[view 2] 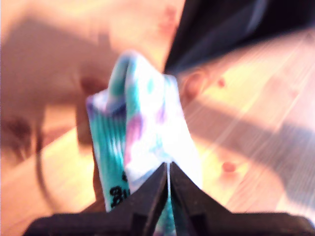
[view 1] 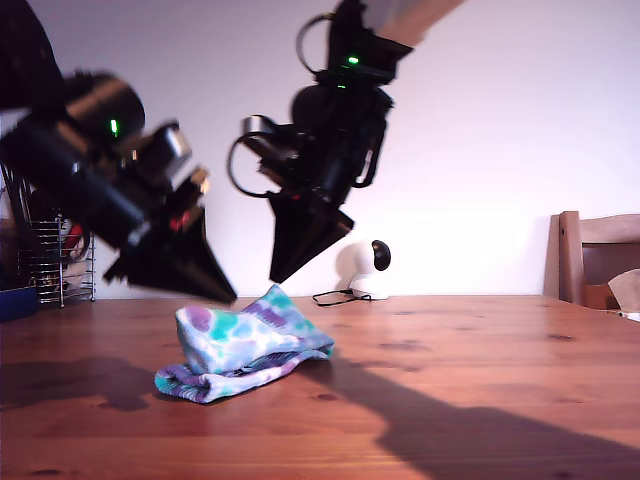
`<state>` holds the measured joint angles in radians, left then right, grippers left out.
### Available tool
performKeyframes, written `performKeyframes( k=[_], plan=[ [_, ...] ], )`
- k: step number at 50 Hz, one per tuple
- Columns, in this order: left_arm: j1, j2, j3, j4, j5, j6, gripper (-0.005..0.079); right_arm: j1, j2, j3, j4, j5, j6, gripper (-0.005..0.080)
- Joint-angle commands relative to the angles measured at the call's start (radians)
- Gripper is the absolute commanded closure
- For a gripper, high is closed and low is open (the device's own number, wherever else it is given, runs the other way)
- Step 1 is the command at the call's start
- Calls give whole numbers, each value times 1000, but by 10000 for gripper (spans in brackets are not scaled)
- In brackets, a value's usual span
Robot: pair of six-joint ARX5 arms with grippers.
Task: Fold the socks in front of you. After folding them, place them to the left side.
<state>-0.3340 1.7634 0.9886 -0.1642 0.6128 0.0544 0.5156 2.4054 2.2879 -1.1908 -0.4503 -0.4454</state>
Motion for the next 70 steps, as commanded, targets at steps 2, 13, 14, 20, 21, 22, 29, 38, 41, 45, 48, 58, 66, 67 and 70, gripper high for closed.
performKeyframes(
  k=[2,13,14,20,21,22,29,38,41,45,48,58,66,67,70],
  plan=[
    [-4,29,-18,7,9,-3,762,-16,-20,18,1,-25,5,763],
    [-10,76,-18,8,8,-3,762,-20,7,18,-8,-99,4,763],
    [-12,80,-18,6,8,-3,762,-19,10,18,-10,-101,4,763],
    [-14,108,-18,6,8,-2,761,-16,32,18,-29,-135,2,763],
    [-15,111,-18,6,8,-2,761,-16,34,18,-32,-137,0,763],
    [-15,113,-18,6,6,-2,761,-16,36,18,-32,-137,0,763],
    [-16,119,-18,10,-14,-2,761,-17,46,17,-37,-145,0,763],
    [-16,124,-18,6,-15,-2,761,-17,76,17,-45,-148,-2,763],
    [-16,124,-18,8,-15,-1,761,-17,95,17,-51,-150,-6,763],
    [-16,124,-18,5,-15,-1,761,-17,113,17,-50,-152,-7,763],
    [-16,124,-18,4,-14,-1,761,-17,119,17,-42,-153,-7,763],
    [-20,124,-18,-1,11,-1,762,-17,123,17,-20,-153,-8,763],
    [-27,124,-18,-23,42,-1,761,-17,140,17,-5,-153,-1,763],
    [-29,124,-18,-27,42,0,762,-17,145,17,-3,-153,0,763],
    [-32,124,-18,-40,42,7,761,-12,154,17,-5,-153,0,763]
  ],
)
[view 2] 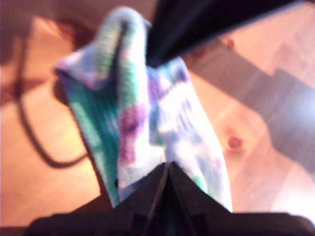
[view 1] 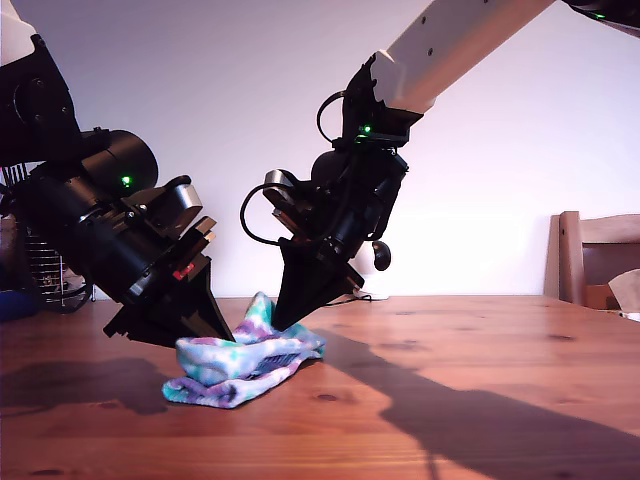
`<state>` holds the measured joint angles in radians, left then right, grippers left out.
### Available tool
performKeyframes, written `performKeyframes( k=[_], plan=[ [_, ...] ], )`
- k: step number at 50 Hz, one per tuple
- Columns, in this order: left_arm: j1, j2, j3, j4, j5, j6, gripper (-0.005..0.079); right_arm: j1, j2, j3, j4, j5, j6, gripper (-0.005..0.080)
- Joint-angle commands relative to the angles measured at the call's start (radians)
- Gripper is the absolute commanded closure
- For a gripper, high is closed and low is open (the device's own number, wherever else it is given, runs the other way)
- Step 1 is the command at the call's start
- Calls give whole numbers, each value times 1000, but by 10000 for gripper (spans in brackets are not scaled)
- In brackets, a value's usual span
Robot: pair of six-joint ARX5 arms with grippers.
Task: Fold the socks in front of you. After folding them, place them to the left side.
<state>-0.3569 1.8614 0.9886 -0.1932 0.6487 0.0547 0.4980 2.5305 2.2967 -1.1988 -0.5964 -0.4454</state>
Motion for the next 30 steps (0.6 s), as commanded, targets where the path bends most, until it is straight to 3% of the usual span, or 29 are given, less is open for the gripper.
performKeyframes(
  k=[1,17,30],
  plan=[
    [-11,26,-18,-17,6,6,761,6,32,8,3,-7,0,763],
    [-46,26,-18,-120,25,59,761,21,43,8,-12,5,5,763],
    [-56,26,-18,-120,15,81,761,39,41,8,-57,-23,4,763]
  ],
)
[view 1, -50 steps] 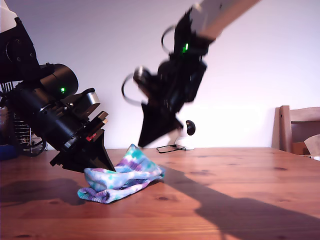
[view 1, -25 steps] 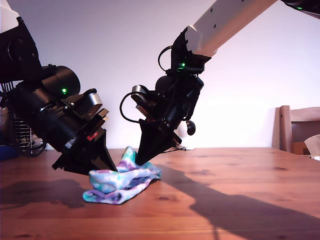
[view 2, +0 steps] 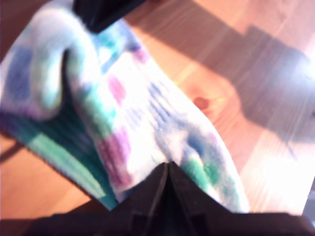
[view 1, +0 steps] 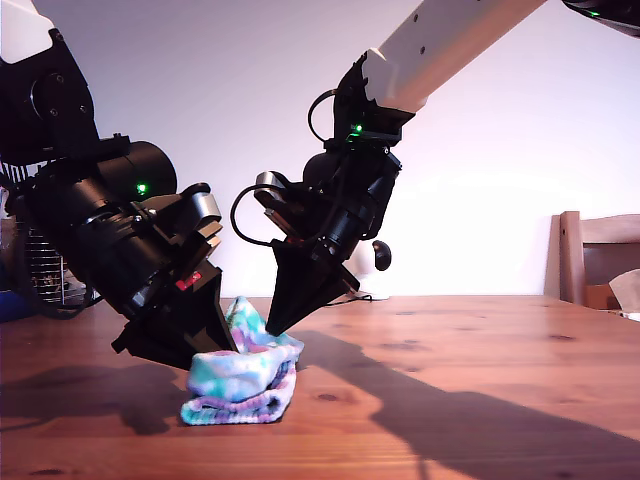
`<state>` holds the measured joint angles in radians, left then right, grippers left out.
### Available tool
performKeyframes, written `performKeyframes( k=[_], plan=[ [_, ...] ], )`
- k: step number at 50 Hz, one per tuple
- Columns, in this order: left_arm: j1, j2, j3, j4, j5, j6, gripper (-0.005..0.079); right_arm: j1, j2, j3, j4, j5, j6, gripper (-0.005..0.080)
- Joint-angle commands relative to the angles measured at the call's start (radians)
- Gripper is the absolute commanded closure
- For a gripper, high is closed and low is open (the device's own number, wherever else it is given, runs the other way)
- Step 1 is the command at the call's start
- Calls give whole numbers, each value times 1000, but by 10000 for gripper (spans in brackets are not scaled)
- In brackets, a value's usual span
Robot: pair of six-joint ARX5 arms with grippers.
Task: Fold the socks in front of you. After folding them, place them to the left side.
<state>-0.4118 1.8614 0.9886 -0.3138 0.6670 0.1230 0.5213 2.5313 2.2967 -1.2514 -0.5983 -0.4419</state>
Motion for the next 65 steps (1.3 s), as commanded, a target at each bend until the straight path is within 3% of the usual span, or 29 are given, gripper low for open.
performKeyframes(
  k=[1,13,20,25,30,38,49,65],
  plan=[
    [-2,26,-18,-1,-14,20,762,16,38,8,-11,-37,0,763],
    [-4,27,-18,23,-61,43,762,15,30,9,-41,-129,4,763],
    [-17,27,-18,22,0,42,761,30,30,9,-16,-120,32,763],
    [-23,27,-18,17,52,42,761,48,30,9,21,-52,52,763],
    [-27,27,-18,3,56,42,762,64,30,9,43,38,84,763],
    [-24,27,-18,-16,54,41,762,77,30,9,57,71,106,763],
    [-12,27,-18,-34,56,39,762,78,30,8,63,217,128,763],
    [-12,27,-18,-75,23,50,762,105,30,7,92,284,165,764]
  ],
)
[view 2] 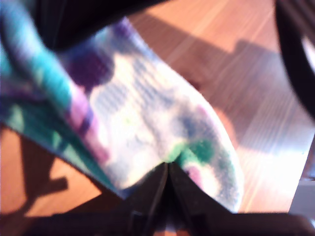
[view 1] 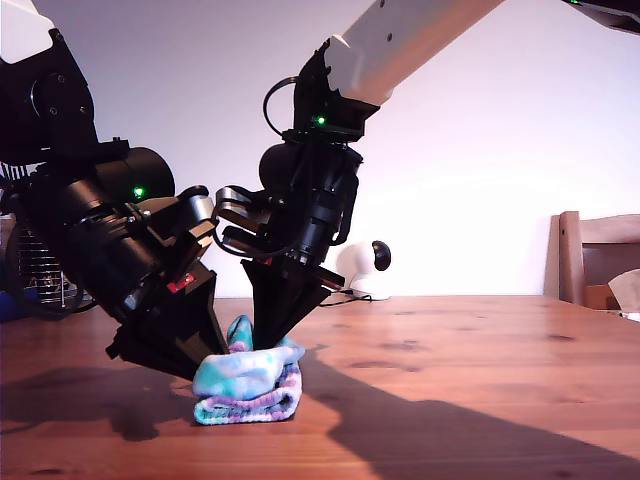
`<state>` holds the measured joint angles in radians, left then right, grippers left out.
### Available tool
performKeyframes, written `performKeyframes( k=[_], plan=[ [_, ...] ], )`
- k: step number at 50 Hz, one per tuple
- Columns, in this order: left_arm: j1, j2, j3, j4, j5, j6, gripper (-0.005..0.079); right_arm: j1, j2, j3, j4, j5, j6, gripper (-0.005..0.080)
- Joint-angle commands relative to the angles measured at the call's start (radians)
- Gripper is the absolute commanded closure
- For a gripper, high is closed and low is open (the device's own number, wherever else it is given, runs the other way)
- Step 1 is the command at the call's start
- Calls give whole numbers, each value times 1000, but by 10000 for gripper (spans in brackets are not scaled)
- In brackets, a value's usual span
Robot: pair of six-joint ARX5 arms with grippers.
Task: Fold the socks in front of you. After folding them, place them to the left side.
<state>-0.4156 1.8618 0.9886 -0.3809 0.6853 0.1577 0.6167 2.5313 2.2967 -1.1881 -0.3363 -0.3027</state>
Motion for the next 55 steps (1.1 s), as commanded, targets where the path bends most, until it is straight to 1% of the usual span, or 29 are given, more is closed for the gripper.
performKeyframes(
  k=[1,5,12,15,18,21,30,44,52,55],
  plan=[
    [-8,27,-18,-8,6,22,761,12,30,7,31,23,27,763],
    [-8,27,-18,-3,8,27,761,16,30,7,29,35,29,763],
    [-8,27,-18,17,11,26,762,8,29,7,5,20,37,764],
    [-8,23,-18,18,15,26,761,1,23,7,-4,-14,37,763],
    [-7,21,-18,19,29,26,762,-5,14,8,-6,-79,37,763],
    [-3,18,-18,19,42,26,762,-14,-1,8,-10,-122,35,763],
    [2,1,-18,28,57,26,762,-35,-53,9,-26,-147,33,764],
    [2,-70,-18,90,53,16,762,-101,-133,9,-82,-243,19,764],
    [0,-77,-18,169,-13,6,762,-147,-171,9,-106,-230,-16,764],
    [-6,-77,-18,198,-61,7,762,-162,-181,9,-105,-209,-26,764]
  ],
)
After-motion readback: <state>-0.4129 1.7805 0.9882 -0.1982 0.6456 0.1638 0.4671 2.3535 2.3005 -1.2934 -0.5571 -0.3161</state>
